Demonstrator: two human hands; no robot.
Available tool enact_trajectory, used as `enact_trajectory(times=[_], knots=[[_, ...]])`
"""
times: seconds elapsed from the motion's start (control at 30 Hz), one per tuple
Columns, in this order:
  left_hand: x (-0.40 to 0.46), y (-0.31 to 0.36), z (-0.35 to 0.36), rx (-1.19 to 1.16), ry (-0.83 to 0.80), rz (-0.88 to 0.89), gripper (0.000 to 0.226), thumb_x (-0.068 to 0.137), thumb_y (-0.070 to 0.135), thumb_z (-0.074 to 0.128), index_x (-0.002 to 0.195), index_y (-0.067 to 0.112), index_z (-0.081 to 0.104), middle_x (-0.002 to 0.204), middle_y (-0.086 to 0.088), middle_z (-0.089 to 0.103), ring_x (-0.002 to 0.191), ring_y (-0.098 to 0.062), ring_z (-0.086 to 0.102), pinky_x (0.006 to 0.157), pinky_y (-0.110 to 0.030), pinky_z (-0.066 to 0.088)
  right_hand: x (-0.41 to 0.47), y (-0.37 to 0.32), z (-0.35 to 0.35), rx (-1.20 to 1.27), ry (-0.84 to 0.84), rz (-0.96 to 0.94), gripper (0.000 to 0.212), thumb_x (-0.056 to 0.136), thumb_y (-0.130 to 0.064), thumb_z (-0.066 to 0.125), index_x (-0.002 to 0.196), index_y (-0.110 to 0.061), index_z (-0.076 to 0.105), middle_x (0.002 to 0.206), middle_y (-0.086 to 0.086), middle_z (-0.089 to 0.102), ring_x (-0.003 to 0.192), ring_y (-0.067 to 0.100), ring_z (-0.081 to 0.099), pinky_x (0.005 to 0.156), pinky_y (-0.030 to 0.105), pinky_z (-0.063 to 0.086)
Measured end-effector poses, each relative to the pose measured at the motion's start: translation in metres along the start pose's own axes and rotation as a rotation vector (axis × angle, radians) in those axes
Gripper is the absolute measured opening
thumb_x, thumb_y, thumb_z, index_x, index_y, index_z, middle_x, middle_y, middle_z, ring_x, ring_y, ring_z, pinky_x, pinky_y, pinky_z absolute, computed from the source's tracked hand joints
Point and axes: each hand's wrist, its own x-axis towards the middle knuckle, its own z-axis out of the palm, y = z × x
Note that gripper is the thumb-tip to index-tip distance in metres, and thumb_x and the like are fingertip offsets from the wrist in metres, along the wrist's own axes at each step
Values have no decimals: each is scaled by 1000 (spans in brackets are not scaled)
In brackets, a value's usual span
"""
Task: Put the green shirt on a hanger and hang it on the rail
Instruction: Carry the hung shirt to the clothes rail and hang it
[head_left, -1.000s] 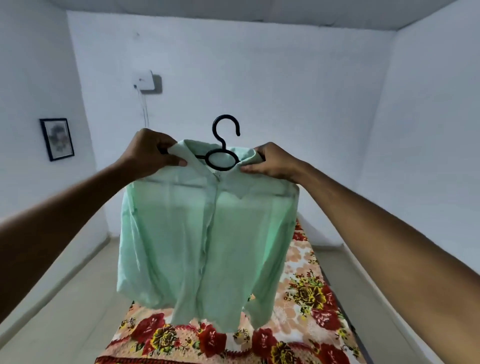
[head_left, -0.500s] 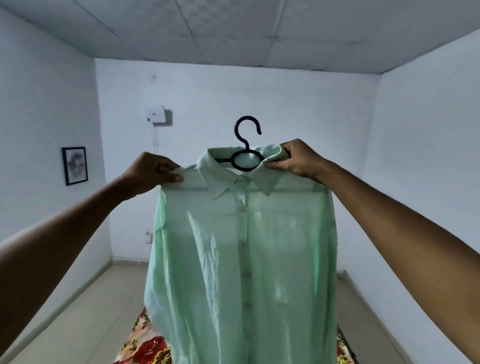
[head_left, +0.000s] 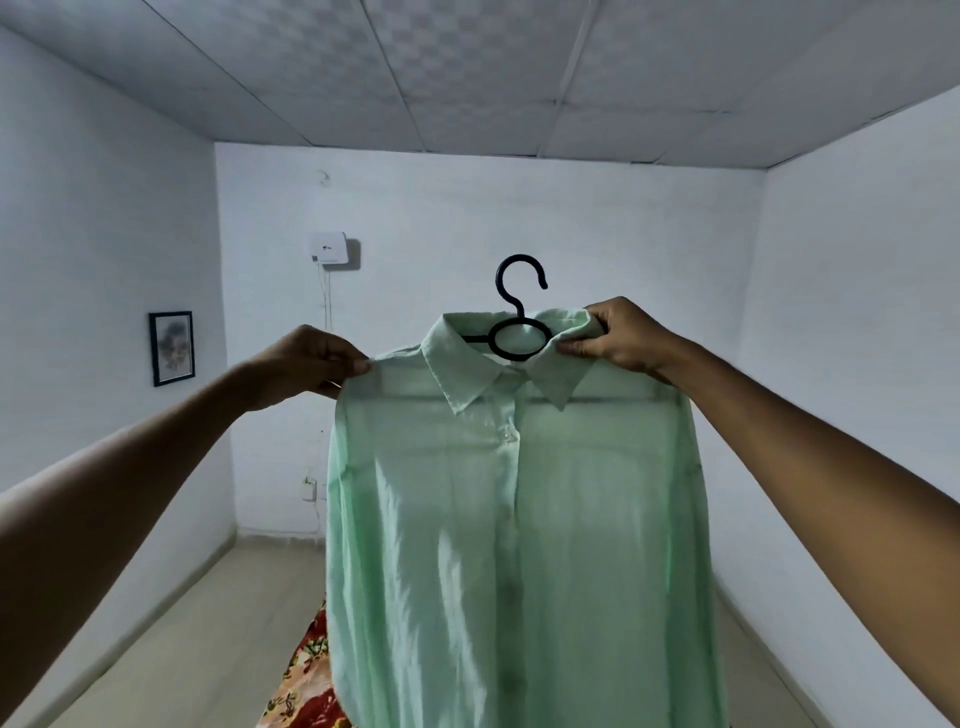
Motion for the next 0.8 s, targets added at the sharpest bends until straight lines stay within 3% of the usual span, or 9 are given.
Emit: enact_trajectory(times=[0.13,0.2,0.23,0.33,0.4,0.5,0.6,0.7,0.8], knots=[[-3,-2,3,23,-64,-15,47,61,50,89,98,22,79,93,-1,79,88,-15,75,81,-36,63,-4,-6,-1,23,25,18,16,84,-19,83,86,-7,73,83,2,69,74,11,59,70,27,47],[-4,-3,4,118,-11,-23,47,53,46,93,78,14,71,68,5,67,67,-14,66,72,-38,61,-6,-8,-3,40,38,21,9,85,-16,82,88,-13,74,85,2,72,74,9,62,71,26,50],[-2,-6,3,168,27,-15,63,46,53,95,71,5,63,62,2,58,61,-14,59,66,-36,59,-6,-8,-4,51,43,28,9,85,-15,82,90,-12,75,86,3,73,75,9,63,72,27,51],[2,-12,-1,185,73,69,94,40,71,89,68,-11,53,63,-7,44,61,-13,53,64,-32,60,-8,-8,-8,56,58,46,19,85,-17,82,98,-4,75,91,6,74,79,13,64,74,30,52],[0,-7,-4,120,20,50,73,58,56,86,74,-11,62,67,-13,52,69,-14,60,72,-33,63,-10,-8,-11,51,65,52,17,85,-19,82,95,-7,75,89,4,73,78,12,63,73,29,51],[-3,-4,-12,84,-63,-79,25,93,24,69,101,2,76,94,-18,74,100,-27,71,84,-37,62,-14,-9,-14,36,59,46,9,85,-19,82,89,-14,75,84,0,72,74,9,62,70,27,51],[-8,2,-10,145,-125,-85,27,94,28,68,121,24,72,112,4,75,119,-21,66,98,-39,50,-15,-10,-16,15,49,35,8,86,-19,82,86,-16,74,84,0,72,74,9,61,69,27,50],[-8,30,18,234,-44,113,56,84,42,79,136,34,61,120,14,70,114,1,65,97,-24,51,-14,-13,-13,7,37,18,12,85,-20,82,85,-11,74,82,1,70,73,9,60,68,27,49],[7,53,49,481,-32,219,35,86,53,74,105,23,72,92,14,72,78,0,66,72,-21,52,-12,-21,1,-5,2,2,21,85,-21,83,88,-2,73,82,2,68,73,9,58,67,27,47]])
